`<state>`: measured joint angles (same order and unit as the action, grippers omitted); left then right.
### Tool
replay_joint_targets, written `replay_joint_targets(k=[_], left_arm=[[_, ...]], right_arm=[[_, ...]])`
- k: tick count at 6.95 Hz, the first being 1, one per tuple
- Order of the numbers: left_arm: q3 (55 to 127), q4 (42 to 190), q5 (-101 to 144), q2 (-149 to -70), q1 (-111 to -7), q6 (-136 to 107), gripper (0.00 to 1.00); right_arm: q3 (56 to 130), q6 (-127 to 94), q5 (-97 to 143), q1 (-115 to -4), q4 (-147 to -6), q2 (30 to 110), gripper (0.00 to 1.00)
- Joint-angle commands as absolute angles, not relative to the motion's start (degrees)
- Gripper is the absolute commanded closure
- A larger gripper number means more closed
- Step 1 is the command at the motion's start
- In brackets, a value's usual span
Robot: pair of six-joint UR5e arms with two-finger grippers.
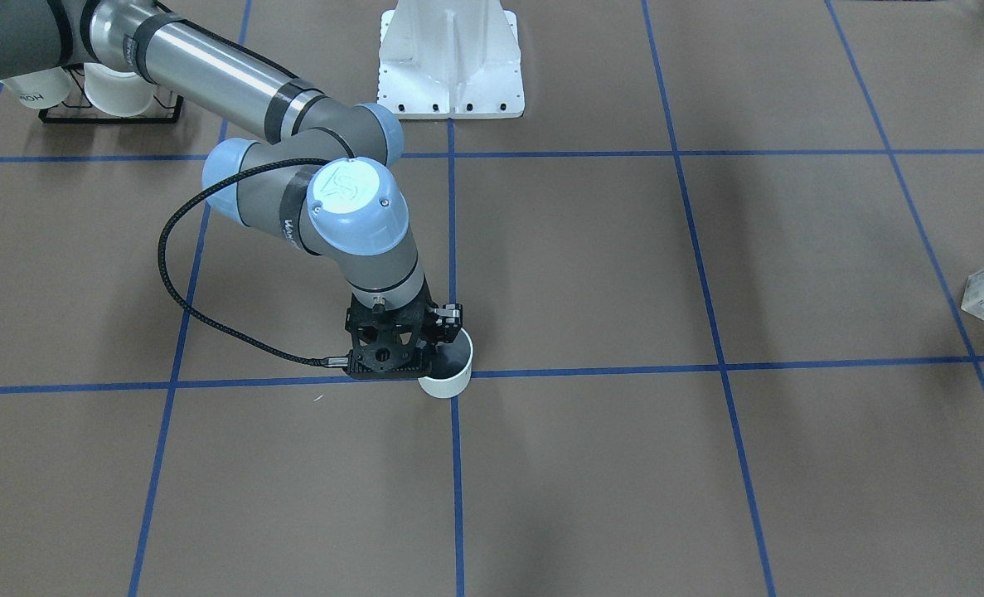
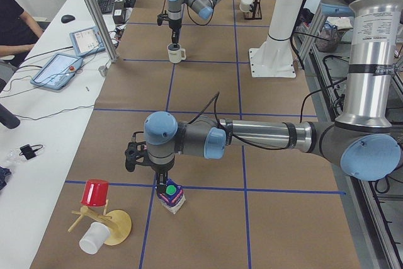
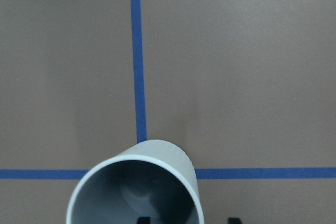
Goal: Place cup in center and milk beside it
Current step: 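Carry the white mug to the table center and lower it, then open the right gripper and lift it off the mug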
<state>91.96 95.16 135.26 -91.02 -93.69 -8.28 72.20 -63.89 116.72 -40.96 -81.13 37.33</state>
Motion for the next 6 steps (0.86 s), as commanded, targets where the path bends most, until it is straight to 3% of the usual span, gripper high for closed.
replay_joint_targets(k=[1, 6], left_arm=[[93.8, 95.1, 135.3, -91.0, -94.0, -6.8, 0.02], [91.7, 94.8, 134.7, -88.2, -94.0, 26.7, 0.02]], right_arm=[[75.7, -63.6, 118.2, -43.1, -82.1, 38.2, 0.00], [85.8, -63.6, 120.4, -47.3, -86.0, 45.2, 0.00]])
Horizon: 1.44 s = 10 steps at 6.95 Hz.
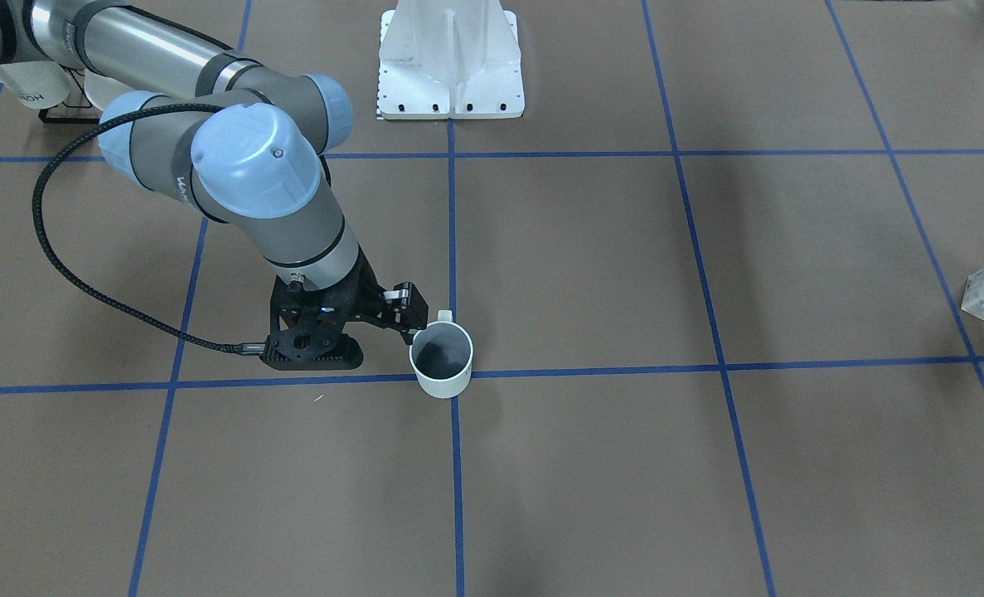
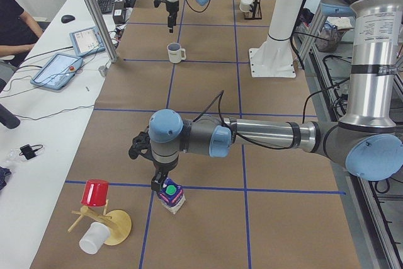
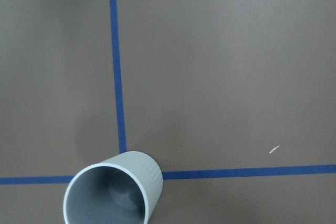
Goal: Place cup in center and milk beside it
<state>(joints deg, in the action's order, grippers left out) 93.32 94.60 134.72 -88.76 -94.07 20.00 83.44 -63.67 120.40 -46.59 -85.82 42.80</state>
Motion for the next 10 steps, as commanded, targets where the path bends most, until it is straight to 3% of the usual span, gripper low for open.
replay_joint_targets(k=[1, 10], left_arm=[[90.7, 94.8, 135.2, -88.2, -94.0, 27.2, 0.02], [84.6, 95.9, 135.1, -92.2, -91.0, 26.6, 0.02]], right_arm=[[86.2, -63.6, 120.5, -47.5, -86.0, 46.0, 0.00], [88.7, -63.7, 120.8, -47.5, -85.4, 47.5, 0.00]])
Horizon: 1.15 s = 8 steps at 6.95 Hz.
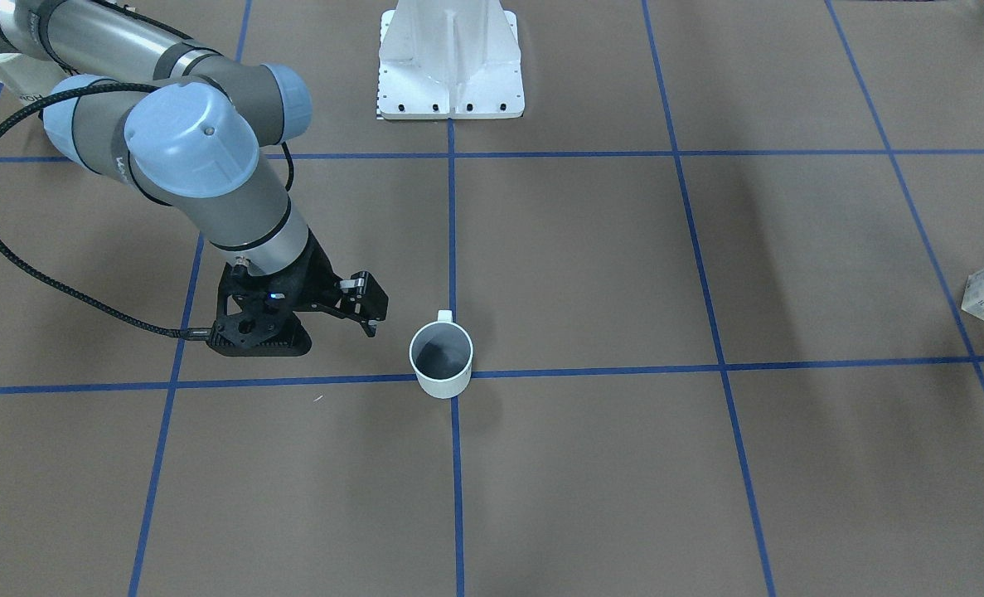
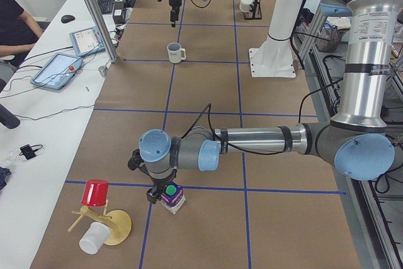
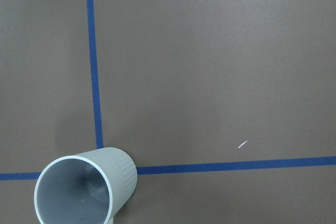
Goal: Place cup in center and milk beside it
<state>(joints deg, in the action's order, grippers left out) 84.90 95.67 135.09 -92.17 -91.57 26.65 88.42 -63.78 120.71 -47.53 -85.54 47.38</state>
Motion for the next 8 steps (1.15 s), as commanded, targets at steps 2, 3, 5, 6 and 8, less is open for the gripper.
replay_joint_targets(k=[2, 3, 5, 6, 8], left_arm=[[83.9, 96.8, 135.0, -92.1, -89.7, 26.6, 0.02], [82.5, 98.3, 135.0, -92.1, -89.1, 26.6, 0.02], [81.5, 99.1, 135.0, -91.9, -88.4, 26.4, 0.02], [81.5, 99.1, 135.0, -91.7, -88.0, 26.4, 0.02], [81.5, 98.4, 135.1, -92.5, -88.0, 24.5, 0.94]], right_arm=[[91.1, -63.5, 122.0, -48.3, -85.3, 49.8, 0.00], [93.6, -61.7, 122.2, -48.9, -85.7, 50.9, 0.00], [95.2, -58.7, 124.1, -51.5, -85.4, 52.5, 0.00], [95.0, -55.4, 128.8, -55.1, -85.2, 55.1, 0.00], [94.9, -44.6, 134.4, -62.3, -85.7, 59.7, 0.00]])
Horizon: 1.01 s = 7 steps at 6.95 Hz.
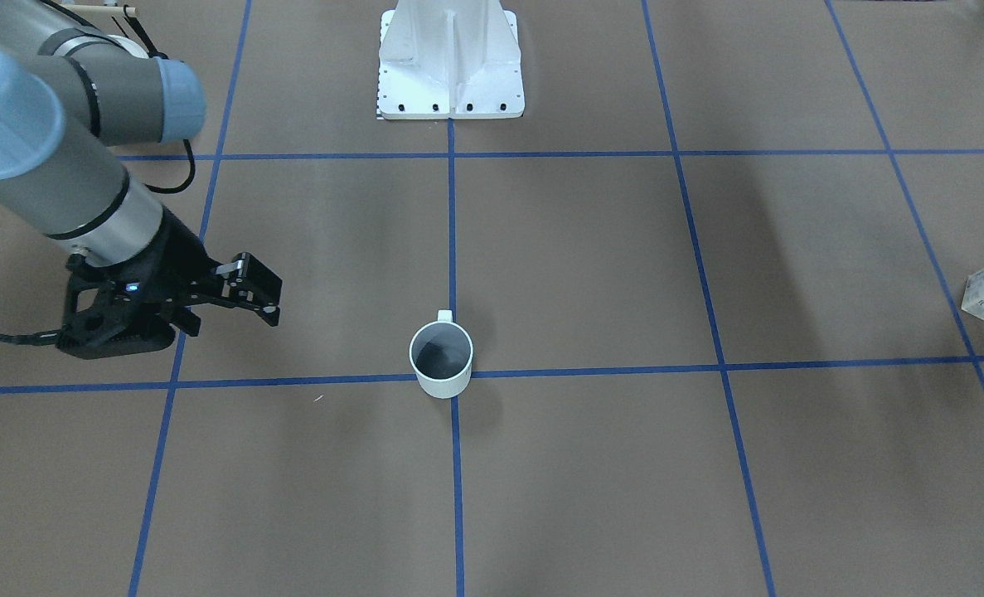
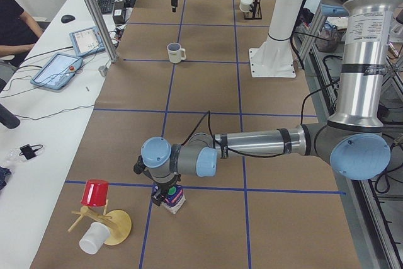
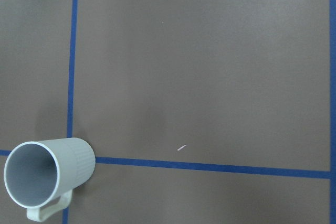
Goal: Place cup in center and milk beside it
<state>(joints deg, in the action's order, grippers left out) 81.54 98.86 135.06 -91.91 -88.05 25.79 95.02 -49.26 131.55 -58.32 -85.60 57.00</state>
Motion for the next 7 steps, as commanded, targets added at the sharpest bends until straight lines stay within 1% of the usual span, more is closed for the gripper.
replay_joint_targets(k=[1, 2, 3, 4, 5, 6, 7], left_arm=[[82.2, 98.6, 135.3, -93.4, -88.0, 17.7, 1.00], [83.1, 97.4, 135.4, -95.3, -88.0, 16.2, 1.00], [85.8, 90.4, 137.4, -97.9, -88.1, 16.2, 1.00], [90.0, 81.7, 137.5, -101.3, -88.1, 16.0, 1.00], [94.0, 72.8, 137.7, -105.2, -88.0, 15.4, 1.00], [97.7, 66.3, 137.9, -109.4, -87.5, 9.6, 1.00], [101.6, 65.7, 138.0, -110.4, -84.0, 1.1, 1.00]], right_arm=[[95.0, -39.8, 135.5, -64.8, -85.9, 61.6, 0.00], [95.1, -34.2, 137.6, -68.3, -86.0, 64.6, 0.00], [95.3, -31.0, 138.1, -70.7, -85.9, 67.9, 0.00], [95.4, -29.8, 137.9, -73.7, -85.8, 71.9, 0.00], [95.4, -21.2, 137.8, -77.7, -85.7, 77.2, 0.00], [95.0, -8.6, 137.4, -82.0, -85.8, 82.5, 0.00], [95.1, -6.3, 137.4, -84.7, -85.8, 85.1, 0.00]])
